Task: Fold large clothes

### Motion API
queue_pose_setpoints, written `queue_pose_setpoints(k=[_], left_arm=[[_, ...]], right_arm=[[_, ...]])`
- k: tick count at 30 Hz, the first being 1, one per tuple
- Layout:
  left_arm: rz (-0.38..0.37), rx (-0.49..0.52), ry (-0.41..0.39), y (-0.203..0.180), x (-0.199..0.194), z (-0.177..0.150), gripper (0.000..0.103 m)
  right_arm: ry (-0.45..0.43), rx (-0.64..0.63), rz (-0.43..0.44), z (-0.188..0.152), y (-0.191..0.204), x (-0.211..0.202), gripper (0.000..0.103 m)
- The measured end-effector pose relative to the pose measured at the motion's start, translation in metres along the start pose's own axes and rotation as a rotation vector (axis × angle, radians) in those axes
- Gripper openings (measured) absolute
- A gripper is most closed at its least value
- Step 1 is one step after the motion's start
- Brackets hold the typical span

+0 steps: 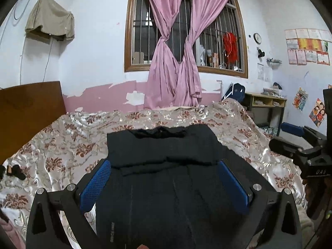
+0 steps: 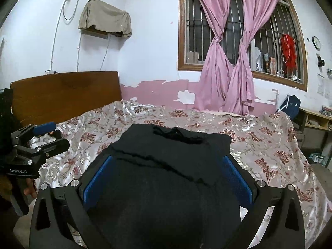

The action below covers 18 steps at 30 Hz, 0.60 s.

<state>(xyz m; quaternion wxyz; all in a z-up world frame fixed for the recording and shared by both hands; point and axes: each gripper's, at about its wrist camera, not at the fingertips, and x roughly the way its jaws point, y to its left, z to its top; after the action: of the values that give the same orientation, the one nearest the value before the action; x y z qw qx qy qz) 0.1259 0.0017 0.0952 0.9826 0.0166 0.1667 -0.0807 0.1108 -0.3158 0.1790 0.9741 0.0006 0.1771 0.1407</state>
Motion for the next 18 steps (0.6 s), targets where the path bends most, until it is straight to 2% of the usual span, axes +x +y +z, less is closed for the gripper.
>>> queue_pose_setpoints(k=[12,18], left_arm=[[0.011,-0.040,0.067,0.008,-0.001,-0.043,0.103],[0.003,-0.041,0.155,0.010,0.006,-0.066,0.103]], right_arm=[[0.061,0.007,-0.020,-0.034,0.004,-0.002,0.101],[0.105,-0.008,-0.017,-0.053,0.008,-0.002,0.101]])
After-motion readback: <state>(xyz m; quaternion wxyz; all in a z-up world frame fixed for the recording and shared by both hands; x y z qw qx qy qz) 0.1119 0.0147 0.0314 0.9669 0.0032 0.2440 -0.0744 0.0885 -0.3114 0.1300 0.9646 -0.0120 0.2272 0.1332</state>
